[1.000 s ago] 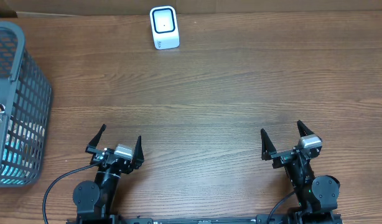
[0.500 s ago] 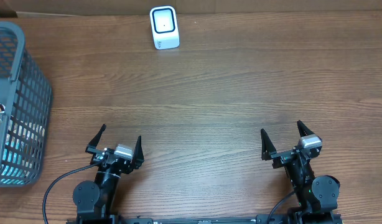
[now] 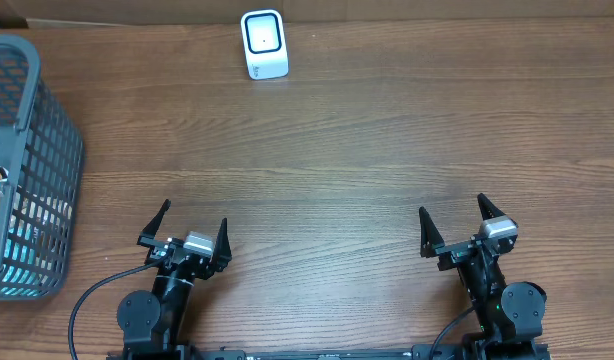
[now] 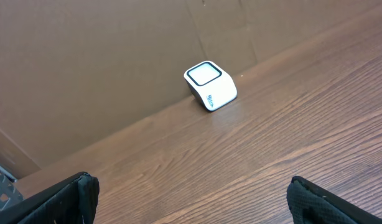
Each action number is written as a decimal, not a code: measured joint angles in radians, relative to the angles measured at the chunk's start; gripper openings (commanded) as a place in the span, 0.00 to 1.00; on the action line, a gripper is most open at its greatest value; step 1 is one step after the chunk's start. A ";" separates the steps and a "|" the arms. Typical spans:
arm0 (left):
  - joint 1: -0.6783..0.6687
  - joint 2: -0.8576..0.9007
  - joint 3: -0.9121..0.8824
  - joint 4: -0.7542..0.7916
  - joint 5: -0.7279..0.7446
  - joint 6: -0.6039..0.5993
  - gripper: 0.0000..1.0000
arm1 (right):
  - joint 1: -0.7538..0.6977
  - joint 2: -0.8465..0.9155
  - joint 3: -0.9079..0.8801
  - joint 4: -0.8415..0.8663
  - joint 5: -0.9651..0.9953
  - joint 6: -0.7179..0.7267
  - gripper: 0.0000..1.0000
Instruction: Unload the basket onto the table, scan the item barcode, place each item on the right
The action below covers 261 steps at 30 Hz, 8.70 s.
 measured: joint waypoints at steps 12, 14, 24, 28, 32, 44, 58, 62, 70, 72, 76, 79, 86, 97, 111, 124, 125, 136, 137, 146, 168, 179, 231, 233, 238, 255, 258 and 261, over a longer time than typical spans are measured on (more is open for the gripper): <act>0.000 0.000 0.000 0.000 0.000 0.000 0.99 | 0.000 0.000 0.000 0.000 0.000 0.000 1.00; 0.000 0.000 0.000 0.000 0.000 0.000 1.00 | 0.000 0.000 0.000 0.000 0.000 0.000 1.00; 0.000 0.000 0.000 0.000 0.000 0.000 0.99 | 0.000 0.000 0.000 0.000 0.000 0.000 1.00; 0.000 0.000 0.000 0.000 0.000 0.000 1.00 | 0.000 0.000 0.000 0.000 0.000 0.000 1.00; 0.000 0.000 0.000 0.000 0.000 0.000 1.00 | 0.000 0.000 0.000 0.001 0.000 0.000 1.00; 0.000 0.000 0.000 0.000 0.000 0.000 1.00 | 0.000 0.000 0.000 0.000 0.000 0.000 1.00; 0.000 0.000 0.000 0.000 0.000 0.000 0.99 | 0.000 0.000 0.000 0.000 0.000 0.000 1.00; 0.000 0.000 0.000 0.000 0.000 0.000 1.00 | 0.000 0.000 0.000 0.000 0.000 0.000 1.00; 0.000 0.000 0.000 0.000 0.000 0.000 0.99 | 0.000 0.000 0.000 0.000 0.000 0.000 1.00; 0.000 0.000 0.000 0.000 0.000 0.000 1.00 | 0.000 0.000 0.000 0.000 0.000 0.000 1.00; 0.000 0.000 0.000 0.000 0.000 0.000 1.00 | 0.000 0.000 0.000 0.001 0.000 0.000 1.00; 0.000 0.000 0.000 0.000 0.000 0.000 0.99 | 0.000 0.000 0.000 0.000 0.000 0.000 1.00; 0.000 0.000 0.000 0.000 0.000 0.000 1.00 | 0.000 0.000 0.000 0.000 0.000 0.000 1.00; 0.000 0.000 0.000 0.000 0.000 0.000 1.00 | 0.000 0.000 0.000 0.000 0.000 -0.001 1.00; 0.000 0.000 0.000 0.008 0.000 0.001 1.00 | 0.000 0.000 0.000 0.000 0.000 0.000 1.00; 0.000 0.000 -0.001 0.047 0.043 -0.070 1.00 | 0.000 0.000 0.000 0.000 0.000 0.000 1.00; 0.000 0.000 -0.001 0.048 0.046 -0.095 1.00 | 0.000 0.000 0.000 0.000 0.000 0.000 1.00; 0.000 0.097 0.195 -0.035 0.057 -0.236 1.00 | 0.000 0.000 0.000 0.000 0.000 0.000 1.00; 0.000 0.128 0.232 -0.053 0.061 -0.240 1.00 | 0.000 0.000 0.000 0.000 0.000 0.000 1.00; 0.000 0.554 0.672 -0.293 0.122 -0.253 1.00 | 0.000 0.000 0.000 0.000 0.000 0.000 1.00; 0.000 1.360 1.582 -1.099 0.167 -0.262 1.00 | 0.000 0.000 0.000 0.000 0.000 0.000 1.00; 0.040 1.489 1.701 -1.099 0.121 -0.403 1.00 | 0.000 0.000 0.000 0.000 0.000 0.000 1.00; 0.904 1.821 1.717 -1.054 -0.505 -0.709 1.00 | 0.000 0.000 0.000 0.000 0.000 0.000 1.00; 0.905 1.821 1.705 -1.027 -0.533 -0.697 0.99 | 0.000 0.000 0.000 0.000 0.000 0.000 1.00; 0.927 1.821 1.663 -0.943 -0.538 -0.650 1.00 | 0.000 0.000 0.000 0.000 0.000 0.000 1.00; 0.957 1.888 1.536 -0.779 -0.409 -0.488 1.00 | 0.000 0.000 0.000 0.000 0.000 0.000 1.00; 0.957 1.927 1.535 -0.779 -0.409 -0.488 0.99 | 0.000 0.000 0.000 0.000 0.000 0.000 1.00; 0.957 1.953 1.534 -0.779 -0.406 -0.488 0.91 | 0.000 0.000 0.000 0.000 0.000 0.000 1.00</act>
